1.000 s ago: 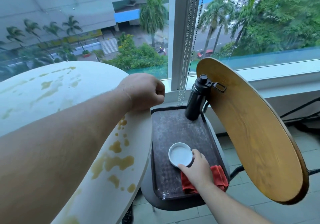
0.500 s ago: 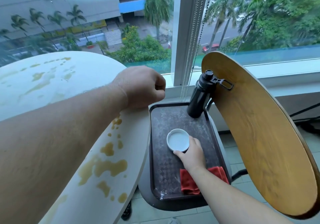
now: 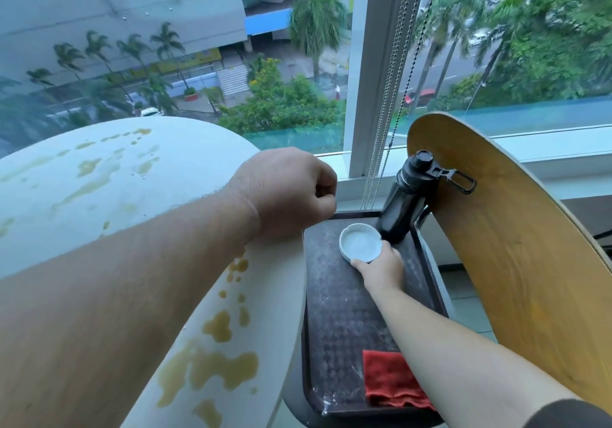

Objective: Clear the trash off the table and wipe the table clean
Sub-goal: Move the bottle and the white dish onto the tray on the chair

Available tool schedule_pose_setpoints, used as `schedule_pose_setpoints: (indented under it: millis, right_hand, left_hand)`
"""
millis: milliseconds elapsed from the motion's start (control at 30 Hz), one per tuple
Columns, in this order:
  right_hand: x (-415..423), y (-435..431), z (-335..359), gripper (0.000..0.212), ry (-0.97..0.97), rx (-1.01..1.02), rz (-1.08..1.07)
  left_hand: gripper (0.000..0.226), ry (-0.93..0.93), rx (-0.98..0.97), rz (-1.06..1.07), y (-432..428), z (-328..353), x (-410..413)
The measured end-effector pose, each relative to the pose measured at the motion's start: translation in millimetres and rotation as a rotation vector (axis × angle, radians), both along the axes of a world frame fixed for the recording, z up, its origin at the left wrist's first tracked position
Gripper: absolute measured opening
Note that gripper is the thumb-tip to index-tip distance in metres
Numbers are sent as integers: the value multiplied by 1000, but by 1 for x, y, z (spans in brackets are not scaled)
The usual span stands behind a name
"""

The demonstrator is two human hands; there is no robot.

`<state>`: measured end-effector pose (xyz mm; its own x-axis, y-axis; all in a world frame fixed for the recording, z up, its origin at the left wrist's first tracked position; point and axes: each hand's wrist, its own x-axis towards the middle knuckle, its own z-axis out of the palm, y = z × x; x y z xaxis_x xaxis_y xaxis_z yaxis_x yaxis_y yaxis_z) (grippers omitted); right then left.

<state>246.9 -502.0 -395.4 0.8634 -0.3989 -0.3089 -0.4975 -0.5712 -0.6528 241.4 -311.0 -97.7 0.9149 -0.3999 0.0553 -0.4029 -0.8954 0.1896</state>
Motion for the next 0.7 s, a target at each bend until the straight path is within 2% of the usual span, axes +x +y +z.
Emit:
schedule_pose_setpoints:
  millis: [167, 600, 700]
  right_hand:
    - [18, 6, 1, 59, -6, -23, -36]
    - [24, 4, 8, 67, 36, -45, 5]
    - [17, 2, 12, 59, 14, -22, 21]
  left_hand:
    - [14, -5, -5, 6, 0, 0, 1]
    - [19, 12, -9, 14, 0, 0, 4]
    - [17, 19, -4, 27, 1, 1, 5]
